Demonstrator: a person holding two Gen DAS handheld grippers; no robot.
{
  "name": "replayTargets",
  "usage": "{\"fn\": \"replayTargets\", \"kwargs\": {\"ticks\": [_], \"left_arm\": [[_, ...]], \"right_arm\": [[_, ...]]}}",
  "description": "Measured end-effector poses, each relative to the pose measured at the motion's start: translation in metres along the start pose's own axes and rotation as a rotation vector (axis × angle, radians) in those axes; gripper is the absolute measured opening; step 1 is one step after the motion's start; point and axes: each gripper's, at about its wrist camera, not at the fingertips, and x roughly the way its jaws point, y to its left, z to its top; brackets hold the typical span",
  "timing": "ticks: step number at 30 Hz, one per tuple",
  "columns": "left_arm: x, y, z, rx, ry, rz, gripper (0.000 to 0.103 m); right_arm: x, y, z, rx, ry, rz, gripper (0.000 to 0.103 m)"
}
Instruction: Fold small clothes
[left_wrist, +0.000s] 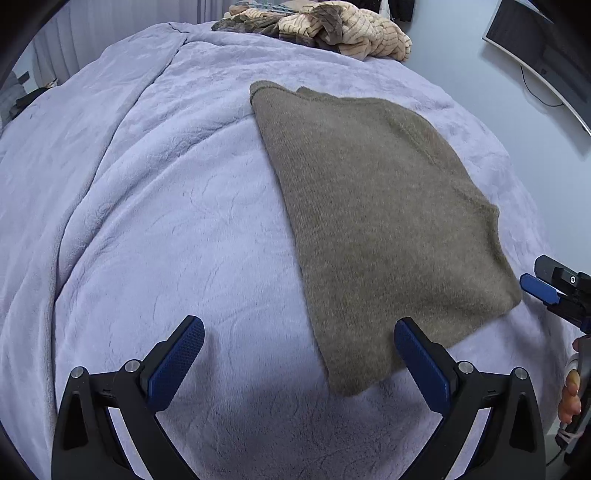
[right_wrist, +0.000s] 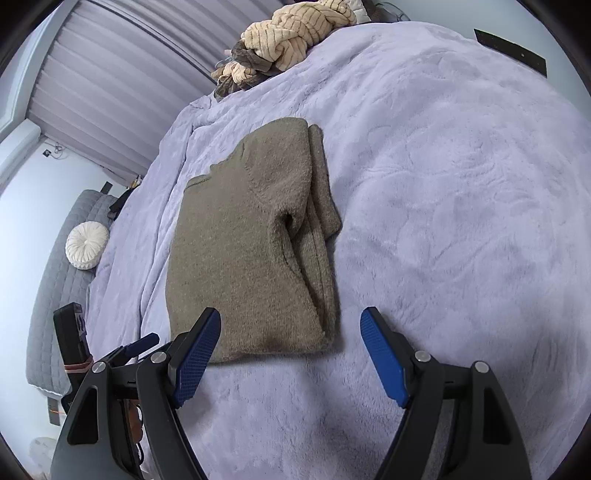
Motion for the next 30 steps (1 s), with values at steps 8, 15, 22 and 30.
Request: {"fn": "replayTargets", "kwargs": {"ticks": [8, 15, 22, 30], "left_arm": [[0.004, 0.002, 0.034, -0.031, -0.025, -0.012, 0.103], [0.017, -0.002, 0.051, -0.034, -0.018, -0.024, 0.103], [0.026, 0.008, 0.074, -0.123, -0.055, -0.13, 0.103], [0.056, 0.011, 0.09, -0.18, -0.011, -0.229, 0.103]], "right_arm": [[0.015, -0.005, 0.045, 0.015, 0.015, 0.029, 0.081], [0.038, -0.009, 0.064, 0.028, 0.051, 0.05, 0.081], [0.055, -0.018, 0.079, 0.056, 0.064, 0.087, 0.081], [0.077, -0.028, 0.099, 0.109, 0.111, 0.144, 0.081]]}}
